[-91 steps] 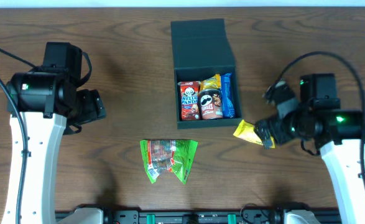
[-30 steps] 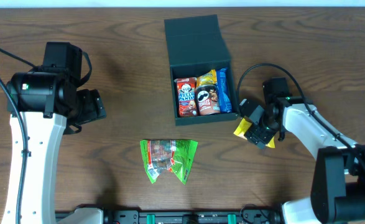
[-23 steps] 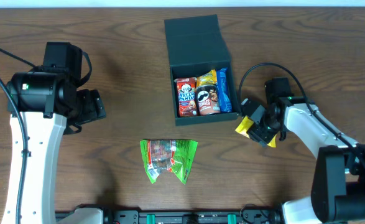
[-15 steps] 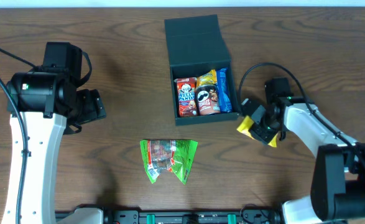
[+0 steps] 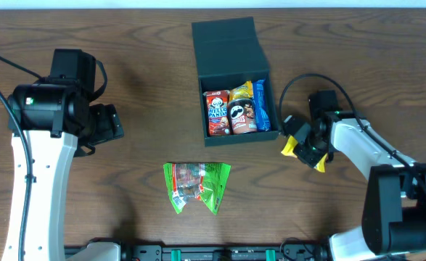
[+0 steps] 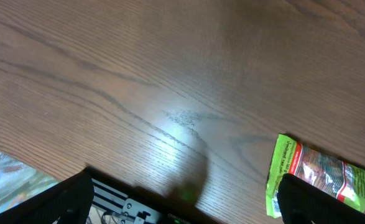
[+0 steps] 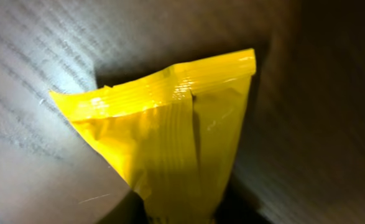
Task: Pack container
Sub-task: 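Raise the yellow packet over the box's right wall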
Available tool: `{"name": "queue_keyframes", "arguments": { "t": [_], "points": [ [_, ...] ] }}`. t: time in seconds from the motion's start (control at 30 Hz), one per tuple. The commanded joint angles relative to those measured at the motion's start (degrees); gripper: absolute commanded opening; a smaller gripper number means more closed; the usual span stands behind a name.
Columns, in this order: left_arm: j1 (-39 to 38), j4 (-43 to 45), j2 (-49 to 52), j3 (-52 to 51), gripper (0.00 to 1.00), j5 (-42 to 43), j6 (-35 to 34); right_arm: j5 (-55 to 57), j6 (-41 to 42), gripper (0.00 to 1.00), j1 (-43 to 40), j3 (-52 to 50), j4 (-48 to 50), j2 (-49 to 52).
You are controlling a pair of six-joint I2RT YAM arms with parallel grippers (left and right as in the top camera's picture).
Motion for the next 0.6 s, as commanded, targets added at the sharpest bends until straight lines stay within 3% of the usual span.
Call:
{"name": "queue_keyframes", "arguments": {
  "t": [0.0,0.27,0.57],
  "points": [
    [0.28,-0.17,0.04,-0.20,0.95,-0.83,-0.20,1.18,3.45,0.22,-0.35,2.71,0.15,1.11],
    [0.28,-0.17,0.04,-0.20,0.95,-0.81,-0.20,1.03,5.55,0.23,-0.35,9.18,-2.34,1.11],
    [0.28,-0.15,0.04,-0.20,0.95,-0.81,-0.20,-5.29,9.14,0.17,-0.33,17.49,-7.02,1.01]
  ]
}}
